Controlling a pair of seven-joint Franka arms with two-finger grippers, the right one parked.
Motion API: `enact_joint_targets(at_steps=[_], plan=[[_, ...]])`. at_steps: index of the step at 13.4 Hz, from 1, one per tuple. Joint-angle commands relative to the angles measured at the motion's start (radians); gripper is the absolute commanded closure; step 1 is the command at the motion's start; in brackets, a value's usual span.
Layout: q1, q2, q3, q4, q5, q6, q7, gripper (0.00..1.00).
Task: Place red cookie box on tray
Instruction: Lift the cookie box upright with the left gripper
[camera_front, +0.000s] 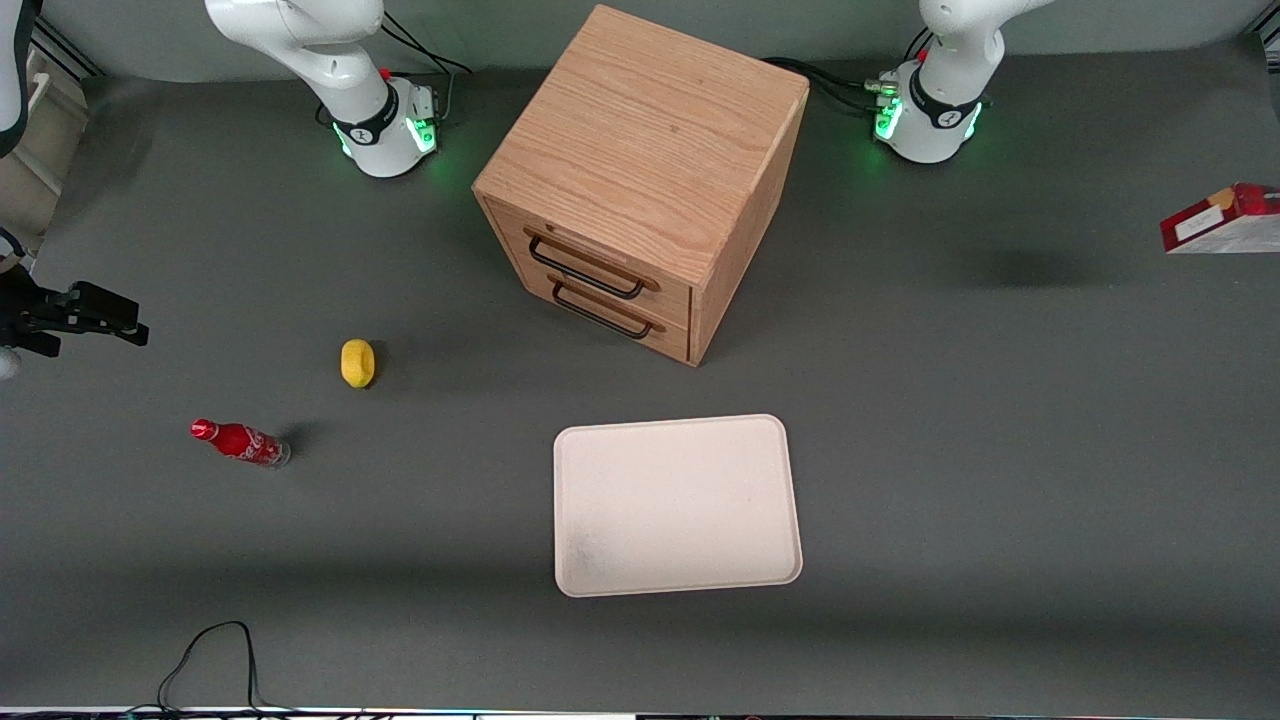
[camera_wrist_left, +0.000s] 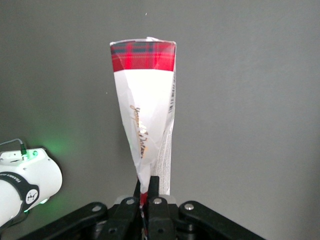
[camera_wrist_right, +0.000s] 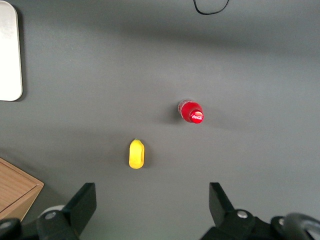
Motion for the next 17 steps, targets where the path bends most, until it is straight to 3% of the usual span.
enact_joint_targets(at_steps=[1,3,6,9,14,17], plan=[[-0.010,0.034,-0.003,0.099,-0.004,-0.034,0.015,1.00],[-0.069,0.069,-0.006,0.128,-0.005,-0.011,0.038,1.00],[-0.218,0.222,-0.006,0.299,-0.011,-0.012,0.041,1.00],[-0.339,0.331,-0.007,0.404,-0.073,-0.002,0.087,1.00],[-0.594,0.478,-0.006,0.505,-0.068,0.070,0.185,1.00],[-0.693,0.576,-0.006,0.598,-0.065,0.093,0.199,1.00]])
